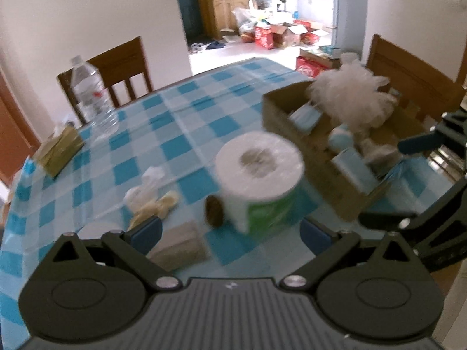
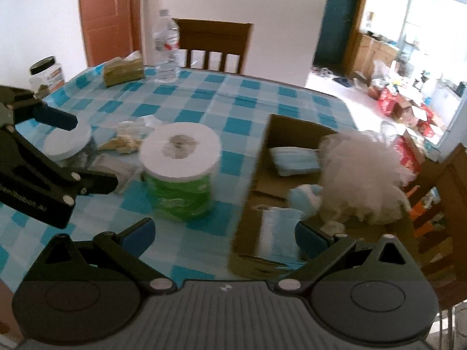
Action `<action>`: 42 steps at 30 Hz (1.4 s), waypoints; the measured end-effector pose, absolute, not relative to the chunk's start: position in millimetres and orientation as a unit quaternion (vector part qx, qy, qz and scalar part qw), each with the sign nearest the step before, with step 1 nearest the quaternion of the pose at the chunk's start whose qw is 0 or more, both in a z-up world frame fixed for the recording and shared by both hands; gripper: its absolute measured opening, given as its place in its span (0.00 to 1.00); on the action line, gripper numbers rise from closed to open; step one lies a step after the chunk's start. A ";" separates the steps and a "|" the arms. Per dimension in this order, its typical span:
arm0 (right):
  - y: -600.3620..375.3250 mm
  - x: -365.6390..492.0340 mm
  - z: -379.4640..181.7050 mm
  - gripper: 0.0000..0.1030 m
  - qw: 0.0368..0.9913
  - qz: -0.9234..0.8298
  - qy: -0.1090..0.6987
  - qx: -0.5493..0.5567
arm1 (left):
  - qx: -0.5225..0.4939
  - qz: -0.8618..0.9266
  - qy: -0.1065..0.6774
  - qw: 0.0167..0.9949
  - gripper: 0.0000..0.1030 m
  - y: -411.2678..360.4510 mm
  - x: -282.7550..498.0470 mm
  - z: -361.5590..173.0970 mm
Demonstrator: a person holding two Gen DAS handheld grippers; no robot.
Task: Organize soft objects
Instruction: 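Move both open tools back from the box toward the remaining table items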
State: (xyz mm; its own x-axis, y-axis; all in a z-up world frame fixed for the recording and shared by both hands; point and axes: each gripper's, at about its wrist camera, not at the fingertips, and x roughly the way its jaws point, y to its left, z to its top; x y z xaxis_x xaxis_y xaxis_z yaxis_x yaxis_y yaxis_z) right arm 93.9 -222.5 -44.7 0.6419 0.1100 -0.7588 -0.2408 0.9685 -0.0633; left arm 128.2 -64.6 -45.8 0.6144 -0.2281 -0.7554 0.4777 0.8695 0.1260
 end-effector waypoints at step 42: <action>-38.1 169.3 -112.4 1.00 0.836 0.267 0.451 -0.162 | 0.116 -0.079 0.442 0.886 0.97 113.5 152.3 -68.7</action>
State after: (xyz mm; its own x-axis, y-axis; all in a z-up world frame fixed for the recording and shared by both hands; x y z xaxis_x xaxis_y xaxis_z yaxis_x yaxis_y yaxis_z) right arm 169.3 -38.1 -112.4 0.4502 0.2999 -0.8410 -0.5929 0.8047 -0.0304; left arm 152.3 113.5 -68.7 0.5973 -0.0376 -0.8012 0.2426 0.9606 0.1359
